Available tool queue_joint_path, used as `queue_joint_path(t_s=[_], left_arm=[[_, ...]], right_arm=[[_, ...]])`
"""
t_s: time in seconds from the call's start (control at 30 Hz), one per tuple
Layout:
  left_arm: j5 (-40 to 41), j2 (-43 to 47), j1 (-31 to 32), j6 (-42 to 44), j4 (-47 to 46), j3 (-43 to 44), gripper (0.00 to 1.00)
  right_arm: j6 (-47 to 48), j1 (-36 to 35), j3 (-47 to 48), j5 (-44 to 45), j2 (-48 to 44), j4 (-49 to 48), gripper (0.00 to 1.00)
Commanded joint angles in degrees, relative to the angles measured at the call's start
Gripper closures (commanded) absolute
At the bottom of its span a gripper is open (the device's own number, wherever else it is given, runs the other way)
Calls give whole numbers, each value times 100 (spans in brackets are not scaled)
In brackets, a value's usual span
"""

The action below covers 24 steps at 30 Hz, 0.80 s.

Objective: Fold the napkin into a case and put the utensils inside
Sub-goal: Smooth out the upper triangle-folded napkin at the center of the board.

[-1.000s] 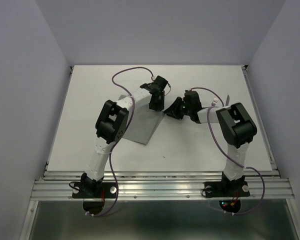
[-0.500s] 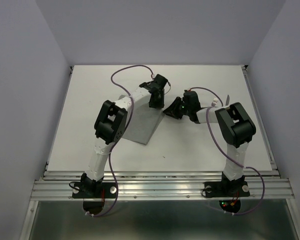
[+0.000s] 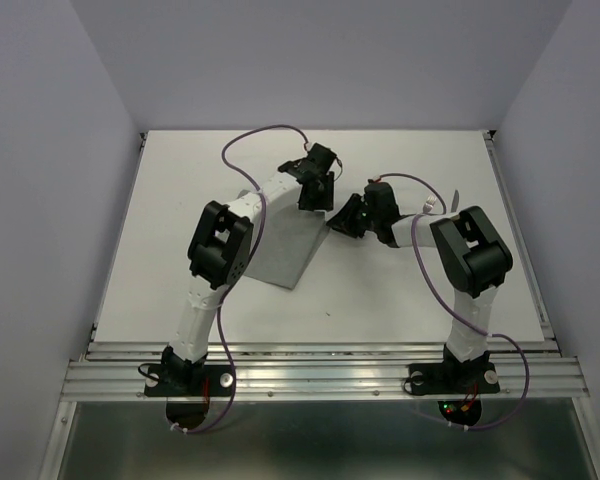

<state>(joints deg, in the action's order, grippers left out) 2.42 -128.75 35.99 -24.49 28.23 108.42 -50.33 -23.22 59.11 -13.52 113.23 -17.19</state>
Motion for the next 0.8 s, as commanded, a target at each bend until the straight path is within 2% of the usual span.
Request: queue_joint_path(t_s=[0.0, 0.23, 0.4, 0.47, 0.7, 0.77], left_arm=[[136, -88, 5, 59, 69, 364, 47], [110, -379, 5, 94, 68, 504, 57], [49, -441, -4, 85, -28, 312, 60], [40, -458, 5, 76, -63, 267, 65], [5, -397, -4, 50, -19, 267, 99], [5, -344, -4, 41, 25, 285, 100]], right_arm=[[295, -121, -40, 446, 120, 700, 66], [278, -183, 21, 517, 252, 726, 66], [295, -183, 48, 613, 366, 770, 67], [313, -235, 74, 640, 401, 787, 70], [365, -235, 144, 798, 455, 901, 74], [374, -235, 171, 807, 446, 911, 76]])
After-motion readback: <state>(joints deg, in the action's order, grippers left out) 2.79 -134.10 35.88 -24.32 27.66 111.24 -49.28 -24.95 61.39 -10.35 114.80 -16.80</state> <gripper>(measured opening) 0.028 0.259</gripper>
